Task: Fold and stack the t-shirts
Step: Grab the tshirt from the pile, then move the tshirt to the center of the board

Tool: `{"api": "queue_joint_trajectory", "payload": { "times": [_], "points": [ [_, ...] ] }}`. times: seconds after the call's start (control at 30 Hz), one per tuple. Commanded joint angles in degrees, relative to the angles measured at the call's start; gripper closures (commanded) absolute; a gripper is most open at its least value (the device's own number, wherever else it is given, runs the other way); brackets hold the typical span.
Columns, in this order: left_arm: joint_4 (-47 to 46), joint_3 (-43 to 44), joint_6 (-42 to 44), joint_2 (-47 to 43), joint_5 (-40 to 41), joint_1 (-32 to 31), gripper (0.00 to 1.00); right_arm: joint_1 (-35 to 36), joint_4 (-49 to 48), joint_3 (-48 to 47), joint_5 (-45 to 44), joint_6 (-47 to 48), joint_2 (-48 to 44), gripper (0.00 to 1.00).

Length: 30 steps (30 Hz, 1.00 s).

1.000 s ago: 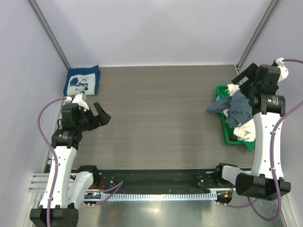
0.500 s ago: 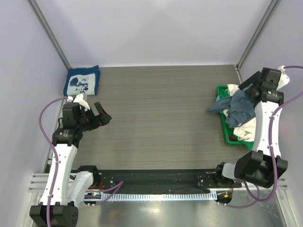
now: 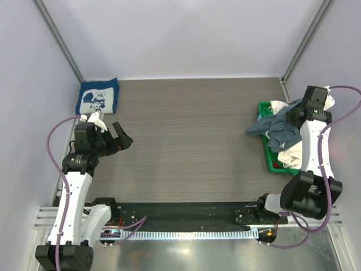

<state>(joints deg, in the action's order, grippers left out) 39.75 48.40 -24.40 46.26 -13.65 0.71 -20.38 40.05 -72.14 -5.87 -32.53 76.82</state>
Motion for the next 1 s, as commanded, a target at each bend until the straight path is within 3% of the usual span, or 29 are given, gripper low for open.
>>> {"api": "queue_joint_trajectory", "payload": {
  "times": [0.0,0.17,0.3,0.47,0.53,0.63,0.73,0.83,0.87,0.9,0.93,0.97],
  "points": [
    [-0.99,1.08,1.02,-0.64,-1.12,-0.18,0.0,0.08,-2.7,-1.77,1.03,-0.69,-3.86,0.99],
    [-0.99,1.08,0.85,-0.73,-0.77,-0.18,0.0,3.14,-2.44,-10.88,6.56,-3.41,-2.91,0.99],
    [-0.9,1.17,0.94,-1.0,-0.06,-0.18,0.0,17.63,0.99,-26.53,-0.7,-4.55,2.1,0.99],
    [-0.72,1.17,0.85,-0.91,0.99,0.52,0.0,35.55,0.46,-52.24,6.21,-4.56,11.76,0.99],
    [-0.55,1.17,0.85,-0.73,1.26,0.61,0.0,37.86,0.47,-57.22,8.93,-4.11,14.15,0.99],
    [-0.37,1.26,0.76,-0.47,1.78,0.52,0.0,38.05,0.03,-56.11,9.21,-3.34,11.8,0.99],
    [-0.28,1.34,0.85,-0.56,2.4,0.61,0.0,37.87,-1.37,-44.53,8.95,-1.22,7.66,0.99],
    [-0.37,1.34,0.76,-0.56,2.84,0.61,0.0,37.78,-4.19,-25.56,8.5,0.36,0.11,0.99],
    [-0.2,1.34,0.76,-0.64,3.01,0.61,0.0,37.87,-4.54,-14.72,7.37,-0.33,-4.0,0.95],
    [-0.11,1.43,0.76,-0.56,3.45,0.7,0.0,37.87,-4.98,-9.04,6.75,-0.77,-5.87,0.81],
    [-0.11,1.43,0.67,-0.56,3.63,0.61,0.0,37.96,-5.94,-3.42,6.4,-1.04,-8.24,0.37],
    [-0.02,1.43,0.76,-0.64,3.72,0.7,0.0,37.96,-6.91,7.34,5.53,-2.0,-11.83,0.23]
  ]
}}
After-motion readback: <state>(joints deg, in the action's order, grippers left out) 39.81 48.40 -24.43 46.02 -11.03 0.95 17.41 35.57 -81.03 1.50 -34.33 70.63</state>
